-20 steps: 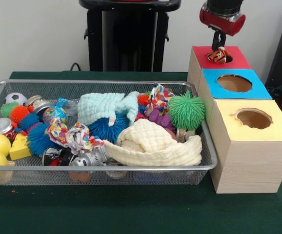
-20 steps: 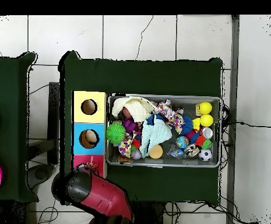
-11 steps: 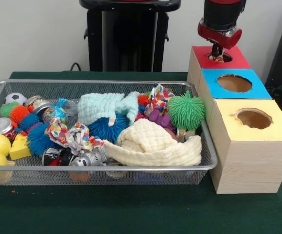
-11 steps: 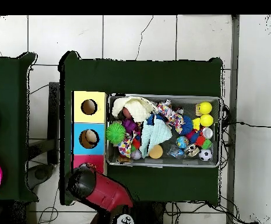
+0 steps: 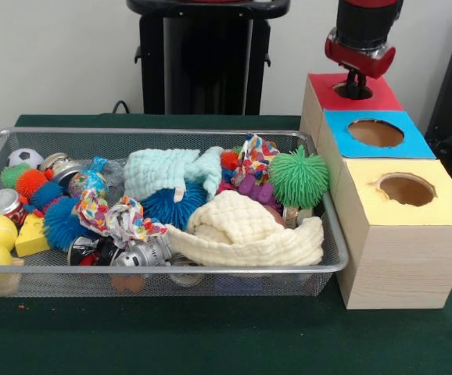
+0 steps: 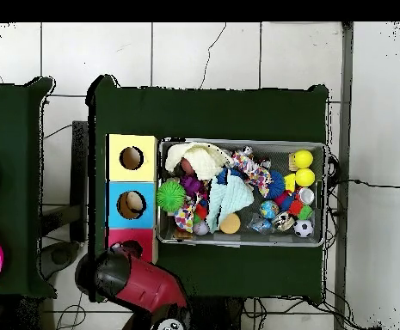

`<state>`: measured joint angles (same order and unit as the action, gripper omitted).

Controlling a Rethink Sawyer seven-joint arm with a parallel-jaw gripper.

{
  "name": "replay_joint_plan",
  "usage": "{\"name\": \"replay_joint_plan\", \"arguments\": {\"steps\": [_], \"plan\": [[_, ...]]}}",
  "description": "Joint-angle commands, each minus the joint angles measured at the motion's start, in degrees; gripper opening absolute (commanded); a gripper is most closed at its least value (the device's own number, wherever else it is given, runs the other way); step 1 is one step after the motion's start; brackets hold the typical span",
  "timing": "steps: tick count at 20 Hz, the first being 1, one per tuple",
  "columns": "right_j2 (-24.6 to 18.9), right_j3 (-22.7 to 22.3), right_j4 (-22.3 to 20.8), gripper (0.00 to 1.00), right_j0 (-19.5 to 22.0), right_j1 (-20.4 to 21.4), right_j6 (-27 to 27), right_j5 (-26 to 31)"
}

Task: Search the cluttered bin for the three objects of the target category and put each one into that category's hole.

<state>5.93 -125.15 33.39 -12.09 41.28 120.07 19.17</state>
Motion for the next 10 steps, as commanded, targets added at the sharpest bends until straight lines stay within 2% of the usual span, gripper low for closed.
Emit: {"name": "replay_joint_plan", "arguments": {"steps": [1,4,7,10], "plan": [[8.9,8.4,-4.7,0.00,-4.9,4.9,20.6,20.1],[11.1,10.3,-5.7,0.00,-5.9,6.0,21.0,23.9],[16.1,14.0,-8.2,0.00,-8.2,5.0,19.5,22.9],[18.4,15.5,-9.7,0.00,-8.6,4.1,18.8,22.2]]}}
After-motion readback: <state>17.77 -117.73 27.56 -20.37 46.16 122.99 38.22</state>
